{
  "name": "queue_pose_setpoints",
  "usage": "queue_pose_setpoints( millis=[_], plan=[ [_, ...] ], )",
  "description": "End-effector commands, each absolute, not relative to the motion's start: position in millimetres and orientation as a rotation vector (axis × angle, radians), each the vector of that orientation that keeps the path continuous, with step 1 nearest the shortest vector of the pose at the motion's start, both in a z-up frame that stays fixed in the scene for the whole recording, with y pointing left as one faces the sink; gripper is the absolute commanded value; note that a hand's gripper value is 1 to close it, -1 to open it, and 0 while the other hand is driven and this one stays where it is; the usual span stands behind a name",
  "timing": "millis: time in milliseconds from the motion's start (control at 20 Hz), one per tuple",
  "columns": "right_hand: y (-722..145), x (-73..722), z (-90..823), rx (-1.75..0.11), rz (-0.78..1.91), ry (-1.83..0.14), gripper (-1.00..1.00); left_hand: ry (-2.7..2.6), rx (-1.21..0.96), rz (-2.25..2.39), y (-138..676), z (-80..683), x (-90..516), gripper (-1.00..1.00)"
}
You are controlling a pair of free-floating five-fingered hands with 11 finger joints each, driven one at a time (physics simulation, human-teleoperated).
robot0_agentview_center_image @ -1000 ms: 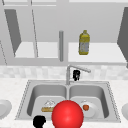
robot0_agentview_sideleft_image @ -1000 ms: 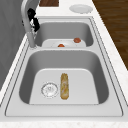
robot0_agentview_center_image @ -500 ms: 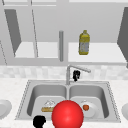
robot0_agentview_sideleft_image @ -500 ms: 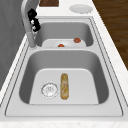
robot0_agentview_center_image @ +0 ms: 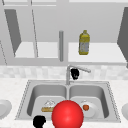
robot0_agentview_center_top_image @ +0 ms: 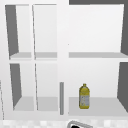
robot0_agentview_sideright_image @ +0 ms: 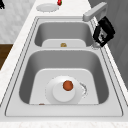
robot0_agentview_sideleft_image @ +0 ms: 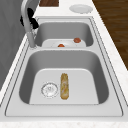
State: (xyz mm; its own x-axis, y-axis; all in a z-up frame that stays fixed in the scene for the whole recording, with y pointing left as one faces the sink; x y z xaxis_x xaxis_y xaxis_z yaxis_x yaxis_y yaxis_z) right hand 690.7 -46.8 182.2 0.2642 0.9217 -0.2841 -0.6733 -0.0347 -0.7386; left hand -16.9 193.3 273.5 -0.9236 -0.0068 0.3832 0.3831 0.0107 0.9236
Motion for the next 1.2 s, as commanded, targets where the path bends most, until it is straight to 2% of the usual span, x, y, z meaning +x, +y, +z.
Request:
queue_pose_setpoints(
  millis=[0,1150],
  plan=[
    [-16.4,698.2,187.3,-0.951,1.332,-0.311,1.00,-2.012,-0.390,-1.993,193.3,273.5,-16.9,0.00],
    [-14.4,694.3,183.3,-0.954,1.319,-0.305,1.00,-2.012,-0.390,-1.993,193.3,273.5,-16.9,0.00]
  ],
)
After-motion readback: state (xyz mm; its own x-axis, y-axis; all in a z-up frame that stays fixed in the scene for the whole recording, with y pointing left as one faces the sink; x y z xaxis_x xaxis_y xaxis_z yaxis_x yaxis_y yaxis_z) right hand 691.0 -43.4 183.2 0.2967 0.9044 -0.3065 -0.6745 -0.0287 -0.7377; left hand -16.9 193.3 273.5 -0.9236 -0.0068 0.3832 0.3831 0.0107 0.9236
